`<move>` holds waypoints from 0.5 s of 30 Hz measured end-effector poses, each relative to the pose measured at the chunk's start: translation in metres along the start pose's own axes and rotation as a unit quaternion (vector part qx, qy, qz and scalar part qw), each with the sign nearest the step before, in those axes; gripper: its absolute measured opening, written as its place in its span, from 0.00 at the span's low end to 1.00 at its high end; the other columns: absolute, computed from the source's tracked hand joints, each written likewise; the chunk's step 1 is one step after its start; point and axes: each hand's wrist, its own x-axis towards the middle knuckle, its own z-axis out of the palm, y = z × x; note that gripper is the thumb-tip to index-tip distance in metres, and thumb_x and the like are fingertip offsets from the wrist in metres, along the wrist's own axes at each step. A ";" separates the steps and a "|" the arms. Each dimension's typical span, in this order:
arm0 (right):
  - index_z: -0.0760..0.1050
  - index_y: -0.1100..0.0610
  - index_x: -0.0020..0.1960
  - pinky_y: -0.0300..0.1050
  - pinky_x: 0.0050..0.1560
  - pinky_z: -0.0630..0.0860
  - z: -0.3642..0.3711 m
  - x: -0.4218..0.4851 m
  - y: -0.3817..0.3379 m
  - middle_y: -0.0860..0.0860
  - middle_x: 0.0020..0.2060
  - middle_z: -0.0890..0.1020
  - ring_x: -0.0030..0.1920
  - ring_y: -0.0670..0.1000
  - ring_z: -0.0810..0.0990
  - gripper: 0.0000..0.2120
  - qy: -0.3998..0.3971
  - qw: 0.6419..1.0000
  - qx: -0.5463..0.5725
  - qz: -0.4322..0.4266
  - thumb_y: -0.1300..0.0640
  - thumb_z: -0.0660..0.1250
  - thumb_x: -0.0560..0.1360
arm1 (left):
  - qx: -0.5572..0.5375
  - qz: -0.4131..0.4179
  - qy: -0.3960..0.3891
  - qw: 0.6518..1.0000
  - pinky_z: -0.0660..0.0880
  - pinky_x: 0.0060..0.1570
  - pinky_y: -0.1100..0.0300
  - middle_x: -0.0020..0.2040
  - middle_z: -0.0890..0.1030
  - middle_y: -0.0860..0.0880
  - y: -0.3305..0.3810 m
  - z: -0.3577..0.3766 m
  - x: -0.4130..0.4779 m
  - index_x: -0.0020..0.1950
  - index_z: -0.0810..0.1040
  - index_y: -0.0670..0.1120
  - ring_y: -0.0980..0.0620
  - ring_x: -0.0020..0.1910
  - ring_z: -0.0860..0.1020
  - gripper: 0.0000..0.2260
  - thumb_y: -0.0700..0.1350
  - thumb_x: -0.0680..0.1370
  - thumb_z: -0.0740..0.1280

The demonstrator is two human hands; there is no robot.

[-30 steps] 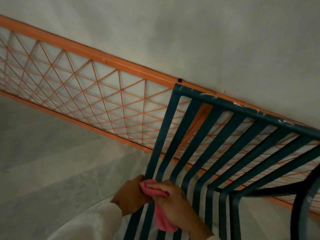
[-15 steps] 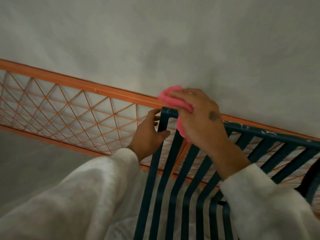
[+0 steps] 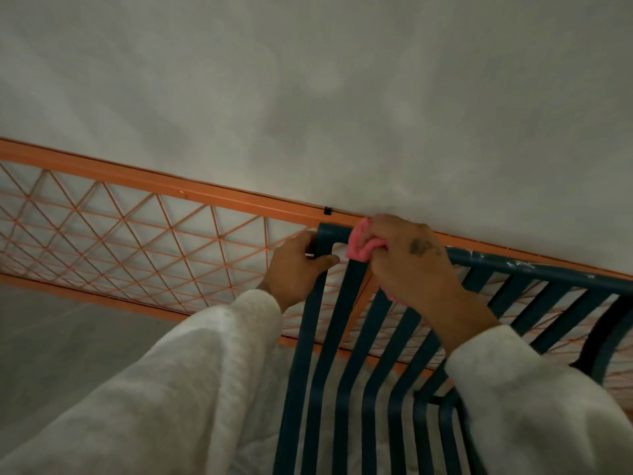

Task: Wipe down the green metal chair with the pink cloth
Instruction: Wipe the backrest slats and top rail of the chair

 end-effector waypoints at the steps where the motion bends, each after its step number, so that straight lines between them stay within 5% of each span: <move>1: 0.81 0.59 0.41 0.33 0.39 0.77 0.010 0.006 -0.004 0.50 0.43 0.83 0.38 0.44 0.81 0.15 0.009 1.000 0.010 -0.006 0.74 0.61 0.71 | 0.002 0.003 -0.005 1.000 0.76 0.51 0.63 0.55 0.82 0.51 0.001 -0.001 0.000 0.61 0.77 0.47 0.54 0.53 0.80 0.14 0.43 0.77 0.70; 3: 0.81 0.60 0.41 0.41 0.46 0.79 0.032 0.018 -0.011 0.55 0.44 0.83 0.43 0.53 0.83 0.15 0.000 0.999 0.037 -0.023 0.76 0.61 0.69 | 0.000 0.013 -0.005 1.000 0.77 0.48 0.67 0.49 0.83 0.51 0.001 -0.004 0.000 0.57 0.79 0.46 0.57 0.48 0.81 0.09 0.39 0.76 0.69; 6: 0.81 0.56 0.45 0.53 0.57 0.78 0.053 0.023 -0.018 0.54 0.50 0.82 0.50 0.55 0.81 0.18 -0.006 0.999 0.009 -0.032 0.76 0.62 0.67 | -0.016 0.015 -0.003 1.000 0.74 0.35 0.73 0.41 0.81 0.54 -0.002 -0.006 0.001 0.51 0.78 0.44 0.63 0.37 0.80 0.09 0.32 0.76 0.66; 10: 0.82 0.55 0.56 0.42 0.68 0.69 0.037 -0.002 -0.008 0.51 0.64 0.79 0.65 0.45 0.74 0.21 0.019 0.992 -0.119 -0.038 0.74 0.64 0.72 | -0.040 0.008 -0.021 0.999 0.77 0.44 0.69 0.46 0.84 0.51 -0.003 -0.005 0.003 0.54 0.80 0.46 0.58 0.45 0.82 0.08 0.38 0.76 0.70; 12: 0.84 0.59 0.49 0.33 0.66 0.68 0.024 -0.009 -0.002 0.51 0.59 0.82 0.61 0.38 0.72 0.16 0.032 0.993 -0.109 -0.014 0.74 0.64 0.71 | -0.024 0.011 -0.032 0.999 0.76 0.49 0.67 0.50 0.83 0.53 -0.002 -0.005 0.004 0.58 0.79 0.48 0.60 0.47 0.80 0.12 0.42 0.76 0.71; 15: 0.81 0.62 0.44 0.33 0.55 0.75 0.023 -0.006 -0.017 0.46 0.46 0.81 0.49 0.46 0.81 0.11 0.047 0.997 -0.043 0.042 0.73 0.62 0.73 | -0.013 0.002 -0.019 1.000 0.74 0.47 0.69 0.53 0.82 0.52 -0.001 -0.006 0.002 0.62 0.78 0.46 0.57 0.50 0.80 0.14 0.44 0.76 0.71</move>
